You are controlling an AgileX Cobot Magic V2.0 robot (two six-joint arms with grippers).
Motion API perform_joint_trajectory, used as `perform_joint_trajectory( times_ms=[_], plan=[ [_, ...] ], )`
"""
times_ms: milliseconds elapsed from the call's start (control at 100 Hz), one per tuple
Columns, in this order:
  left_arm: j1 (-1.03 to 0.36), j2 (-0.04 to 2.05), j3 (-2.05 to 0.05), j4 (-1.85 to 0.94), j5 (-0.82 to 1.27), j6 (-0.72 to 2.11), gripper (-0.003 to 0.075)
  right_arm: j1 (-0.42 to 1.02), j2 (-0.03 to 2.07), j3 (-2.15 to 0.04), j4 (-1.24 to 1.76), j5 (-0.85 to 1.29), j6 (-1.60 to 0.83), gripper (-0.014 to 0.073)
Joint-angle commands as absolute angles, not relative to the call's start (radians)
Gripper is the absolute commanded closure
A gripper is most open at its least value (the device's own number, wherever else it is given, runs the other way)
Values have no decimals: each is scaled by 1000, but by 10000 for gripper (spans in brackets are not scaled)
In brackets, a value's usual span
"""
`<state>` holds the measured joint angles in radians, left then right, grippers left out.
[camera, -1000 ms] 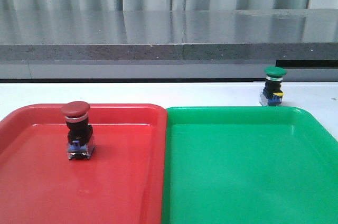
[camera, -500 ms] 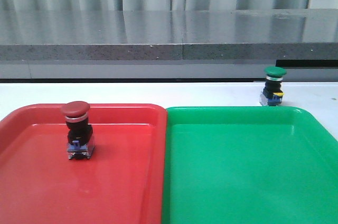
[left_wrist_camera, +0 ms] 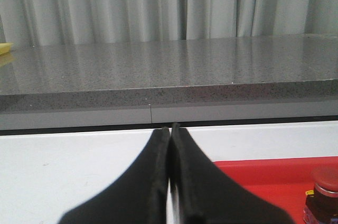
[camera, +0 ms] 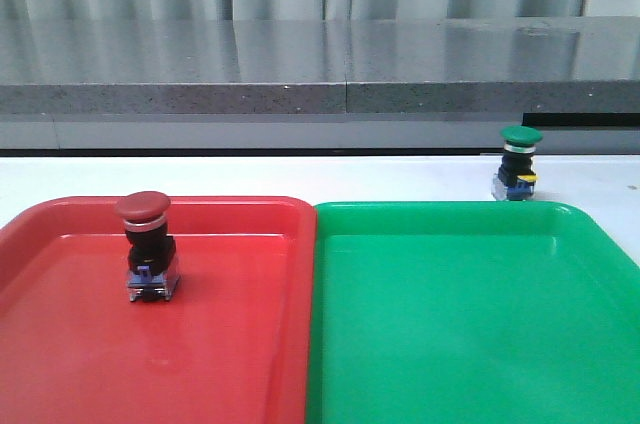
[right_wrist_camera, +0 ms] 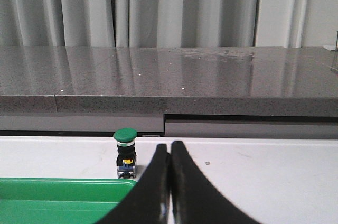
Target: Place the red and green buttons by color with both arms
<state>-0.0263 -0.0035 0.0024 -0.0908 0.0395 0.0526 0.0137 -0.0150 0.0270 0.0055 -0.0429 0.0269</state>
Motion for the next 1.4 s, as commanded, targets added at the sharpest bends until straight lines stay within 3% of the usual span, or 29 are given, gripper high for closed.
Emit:
perform_joint_trajectory(
  times_ms=[0, 230, 430, 640, 910, 1390],
  plan=[
    [-26, -38, 13, -102, -47, 46, 741, 7, -32, 8, 0, -123, 21, 657],
    [-26, -38, 13, -102, -47, 46, 741, 7, -26, -77, 0, 90, 21, 657],
    [-26, -37, 13, -102, -47, 46, 741, 7, -19, -267, -5, 401, 20, 657],
    [-26, -37, 13, -102, -47, 46, 741, 7, 101, -462, -13, 593, 20, 657],
    [-26, -37, 13, -102, -47, 46, 741, 7, 394, -661, -13, 590, 20, 657],
    [-26, -37, 13, -102, -47, 46, 741, 7, 860, -796, 54, 418, 21, 657]
  ],
)
